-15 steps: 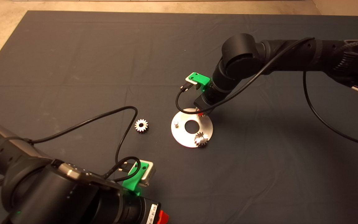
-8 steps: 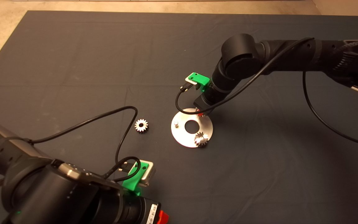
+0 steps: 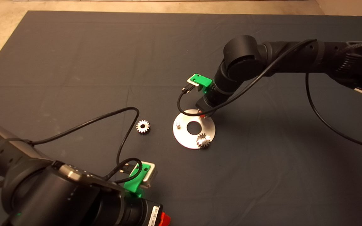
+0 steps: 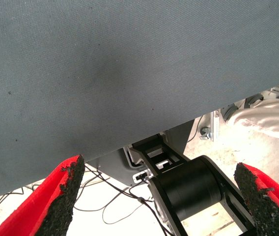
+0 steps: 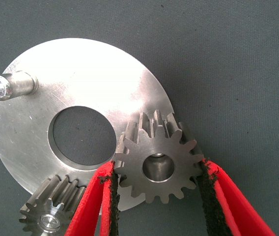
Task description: Install three planetary gears onto the carrier pins
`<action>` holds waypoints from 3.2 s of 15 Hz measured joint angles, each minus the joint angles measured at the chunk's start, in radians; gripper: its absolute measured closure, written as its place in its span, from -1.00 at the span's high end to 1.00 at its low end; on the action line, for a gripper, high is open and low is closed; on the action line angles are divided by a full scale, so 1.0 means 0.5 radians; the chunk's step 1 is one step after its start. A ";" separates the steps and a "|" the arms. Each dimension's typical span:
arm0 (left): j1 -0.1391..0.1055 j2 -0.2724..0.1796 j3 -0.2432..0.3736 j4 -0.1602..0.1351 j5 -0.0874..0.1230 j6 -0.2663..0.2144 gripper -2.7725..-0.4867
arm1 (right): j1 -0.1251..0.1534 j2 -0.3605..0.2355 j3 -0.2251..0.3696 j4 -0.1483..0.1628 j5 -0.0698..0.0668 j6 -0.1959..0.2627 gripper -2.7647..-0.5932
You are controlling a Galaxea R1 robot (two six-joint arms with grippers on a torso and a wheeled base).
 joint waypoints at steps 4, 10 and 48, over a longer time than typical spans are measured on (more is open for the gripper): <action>0.000 0.000 0.000 0.000 0.000 0.000 0.48 | 0.000 0.001 0.000 0.000 0.000 0.000 -0.60; 0.000 0.000 0.000 0.000 0.000 0.001 0.48 | 0.001 0.000 0.000 0.000 0.000 0.000 -0.45; -0.169 -0.062 0.000 0.009 -0.004 0.562 0.48 | -0.077 -1.409 1.751 -0.023 -0.220 0.906 0.08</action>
